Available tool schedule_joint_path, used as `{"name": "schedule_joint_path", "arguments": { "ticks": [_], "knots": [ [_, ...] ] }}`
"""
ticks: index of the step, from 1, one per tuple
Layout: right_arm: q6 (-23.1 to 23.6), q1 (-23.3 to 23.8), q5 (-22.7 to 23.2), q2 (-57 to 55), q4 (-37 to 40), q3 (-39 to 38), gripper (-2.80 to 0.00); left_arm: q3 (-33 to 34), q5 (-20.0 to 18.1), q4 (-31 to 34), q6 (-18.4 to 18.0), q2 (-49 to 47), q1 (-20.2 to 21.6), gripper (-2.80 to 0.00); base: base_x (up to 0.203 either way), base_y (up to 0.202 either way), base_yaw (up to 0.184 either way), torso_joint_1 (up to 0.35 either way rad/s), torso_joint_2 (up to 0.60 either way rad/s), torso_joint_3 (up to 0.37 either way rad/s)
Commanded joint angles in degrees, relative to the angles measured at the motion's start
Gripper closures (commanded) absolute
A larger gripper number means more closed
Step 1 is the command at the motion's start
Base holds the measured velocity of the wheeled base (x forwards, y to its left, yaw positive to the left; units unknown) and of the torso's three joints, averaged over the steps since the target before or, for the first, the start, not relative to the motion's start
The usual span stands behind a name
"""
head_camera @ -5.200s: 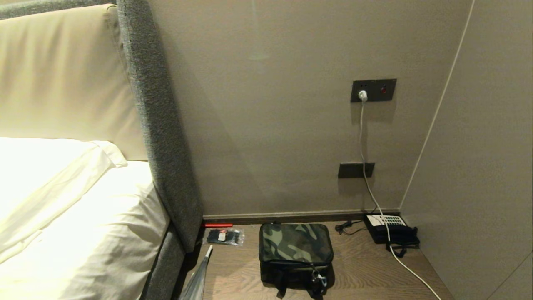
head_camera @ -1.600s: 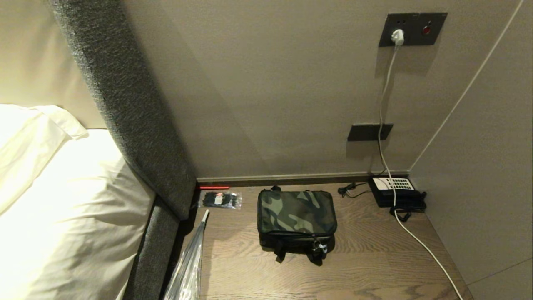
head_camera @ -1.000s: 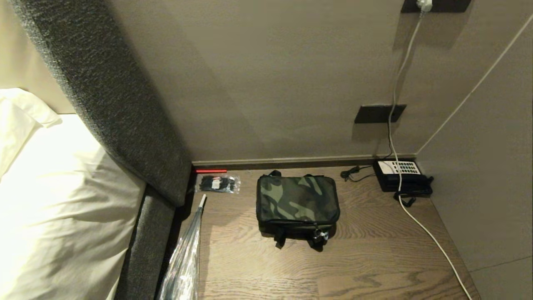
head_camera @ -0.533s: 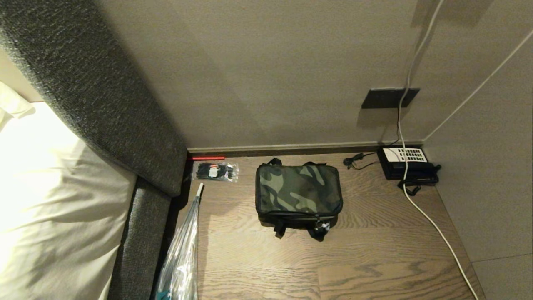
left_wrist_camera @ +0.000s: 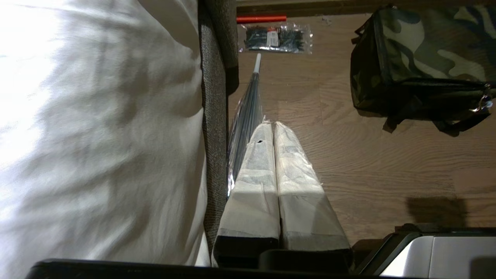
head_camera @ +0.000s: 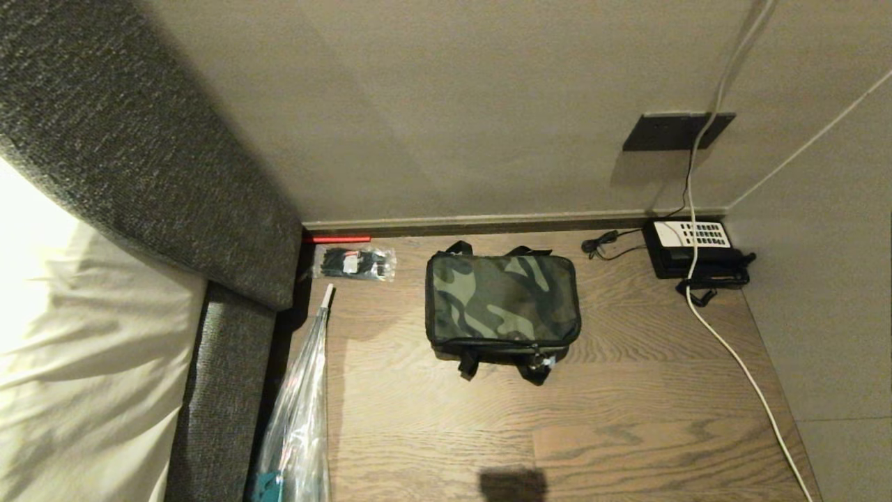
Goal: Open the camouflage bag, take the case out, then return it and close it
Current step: Open the top of the storage box
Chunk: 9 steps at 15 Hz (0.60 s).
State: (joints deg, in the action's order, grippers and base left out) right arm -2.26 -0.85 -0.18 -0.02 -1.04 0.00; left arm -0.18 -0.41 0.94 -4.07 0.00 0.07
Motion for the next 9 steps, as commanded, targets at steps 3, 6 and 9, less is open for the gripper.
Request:
{"name": "schedule_joint_path", "arguments": {
  "ticks": [3,6,9],
  "knots": [
    [0.0,0.0,0.0,1.6,0.0,-0.4,0.00,0.0,0.0,0.0,-0.1,0.0,0.0,0.00,0.000,0.000,0.000,0.001,0.00,-0.200],
    [0.0,0.0,0.0,1.6,0.1,-0.4,0.00,0.0,0.0,0.0,-0.1,0.0,0.0,0.00,0.000,0.000,0.000,0.001,0.00,-0.198],
    [0.0,0.0,0.0,1.6,0.0,-0.4,0.00,0.0,0.0,0.0,-0.1,0.0,0.0,0.00,0.000,0.000,0.000,0.003,0.00,-0.195]
  ]
}}
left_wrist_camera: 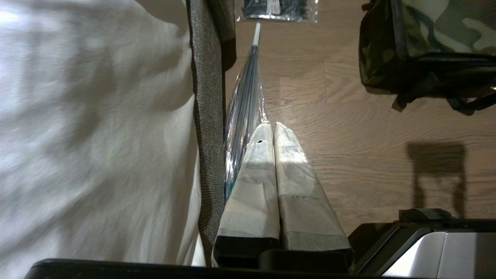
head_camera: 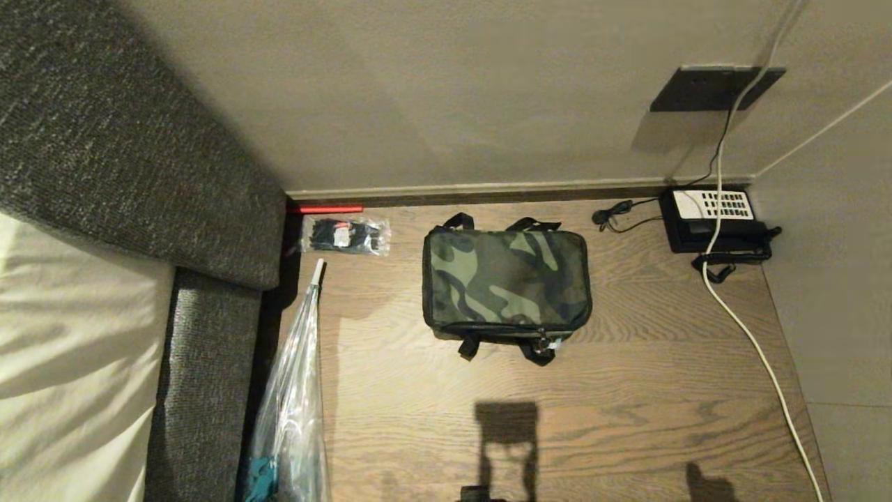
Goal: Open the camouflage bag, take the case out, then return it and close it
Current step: Open the top of the storage box
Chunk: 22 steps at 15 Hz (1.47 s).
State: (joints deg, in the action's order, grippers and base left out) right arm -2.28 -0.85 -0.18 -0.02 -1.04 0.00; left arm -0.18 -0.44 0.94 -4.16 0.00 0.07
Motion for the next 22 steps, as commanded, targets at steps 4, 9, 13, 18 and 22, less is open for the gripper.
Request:
{"name": "schedule_joint_path", "arguments": {
  "ticks": [4,9,13,18,22],
  "knots": [
    [0.0,0.0,0.0,1.6,0.0,-0.4,0.00,0.0,0.0,0.0,0.0,0.1,0.0,0.00,0.000,0.000,0.000,0.002,0.00,-0.196],
    [0.0,0.0,0.0,1.6,0.0,-0.4,0.00,0.0,0.0,0.0,0.0,0.1,0.0,0.00,0.000,0.000,0.000,-0.001,0.00,-0.198],
    [0.0,0.0,0.0,1.6,0.0,-0.4,0.00,0.1,0.0,0.1,0.6,0.0,0.0,0.00,0.000,0.000,0.000,0.001,0.00,-0.199],
    [0.6,0.0,0.0,1.6,-0.2,-0.4,0.00,0.1,0.3,-0.1,0.5,0.0,0.0,0.00,0.000,0.000,0.000,0.003,0.00,-0.046],
    [1.3,0.0,-0.1,1.6,0.5,-0.2,0.00,0.1,0.3,-0.1,0.4,0.0,0.0,0.00,0.000,0.000,0.000,0.000,0.00,0.000]
  ]
}}
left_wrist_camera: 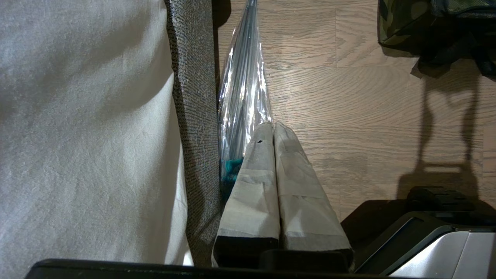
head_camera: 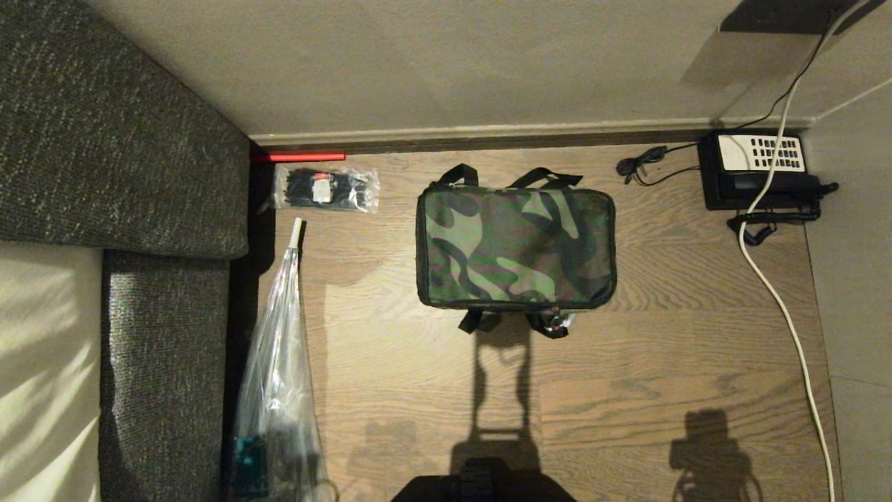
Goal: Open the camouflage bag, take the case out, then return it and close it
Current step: Open the top of the storage box
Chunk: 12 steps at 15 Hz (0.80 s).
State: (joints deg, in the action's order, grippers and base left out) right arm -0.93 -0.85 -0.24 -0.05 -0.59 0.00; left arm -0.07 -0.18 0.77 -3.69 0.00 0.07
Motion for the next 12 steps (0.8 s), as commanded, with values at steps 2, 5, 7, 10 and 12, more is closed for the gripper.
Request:
{"name": "schedule_joint_path", "arguments": {
  "ticks": [2,5,7,10,12],
  "knots": [
    [-0.9,0.0,0.1,1.7,0.9,2.9,0.00,0.0,0.0,0.0,0.0,0.0,0.0,0.00,0.000,0.000,0.000,0.000,0.00,0.000],
    [-1.6,0.0,2.0,1.7,23.6,23.3,0.00,0.0,-0.1,0.0,-0.1,0.0,0.0,0.00,0.000,0.000,0.000,0.000,0.00,0.000],
    [-2.3,0.0,4.8,1.6,47.0,33.3,0.00,0.0,-0.1,0.0,-0.1,0.1,0.0,0.00,0.000,0.000,0.000,0.000,0.00,0.000],
    [-3.9,0.1,12.2,-3.1,57.0,37.2,0.00,0.0,0.0,0.1,0.5,0.0,0.0,0.00,0.000,0.000,0.000,0.000,0.00,0.000],
    [-6.8,-0.2,13.2,-15.0,55.9,40.7,0.00,0.0,-0.1,0.1,0.0,0.0,0.0,0.00,0.000,0.000,0.000,0.000,0.00,0.000]
  ]
}}
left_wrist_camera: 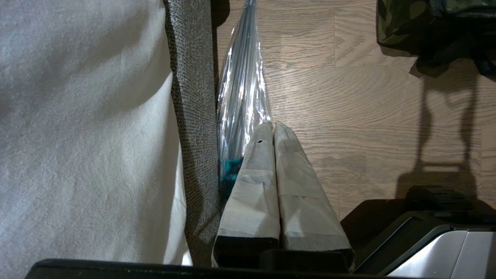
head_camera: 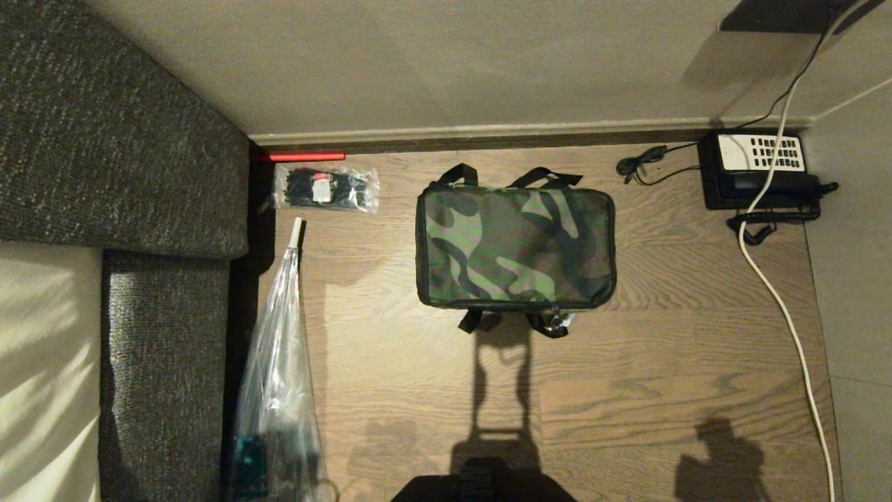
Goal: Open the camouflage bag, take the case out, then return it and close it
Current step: Open the top of the storage box
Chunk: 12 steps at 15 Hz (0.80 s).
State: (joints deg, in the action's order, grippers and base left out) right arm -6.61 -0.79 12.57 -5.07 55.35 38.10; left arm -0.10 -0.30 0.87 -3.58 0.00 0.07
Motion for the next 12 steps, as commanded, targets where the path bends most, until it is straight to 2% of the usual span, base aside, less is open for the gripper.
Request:
{"name": "schedule_joint_path", "arguments": {
  "ticks": [1,5,7,8,10,12],
  "knots": [
    [-2.1,-0.6,0.7,-18.3,-1.9,4.4,0.00,0.0,0.1,-0.1,0.1,0.0,0.0,0.00,0.000,0.000,0.000,0.000,0.00,0.000],
    [-3.9,-1.5,0.8,-52.1,-19.7,9.3,0.00,0.0,0.1,-0.1,0.0,0.0,0.0,0.00,0.000,0.000,0.000,0.000,0.00,0.000],
    [-3.2,-2.4,0.6,-64.5,-32.6,8.2,0.00,0.0,0.1,-0.1,0.0,0.0,0.0,0.00,0.000,0.000,0.000,0.000,0.00,0.000],
    [-2.8,-3.7,0.5,-69.7,-42.2,5.5,0.00,0.0,0.1,-0.1,0.0,0.0,0.0,0.00,0.000,0.000,0.000,0.000,0.00,0.000],
    [-2.4,-9.4,0.1,-79.0,-64.5,0.2,0.00,0.0,0.1,-0.1,0.1,0.0,0.0,0.00,0.000,0.000,0.000,0.000,0.00,0.000],
    [-2.3,-16.6,-0.3,-86.1,-77.4,-3.8,0.00,0.0,0.1,-0.1,0.1,0.0,0.0,0.00,0.000,0.000,0.000,0.000,0.00,0.000]
  ]
}}
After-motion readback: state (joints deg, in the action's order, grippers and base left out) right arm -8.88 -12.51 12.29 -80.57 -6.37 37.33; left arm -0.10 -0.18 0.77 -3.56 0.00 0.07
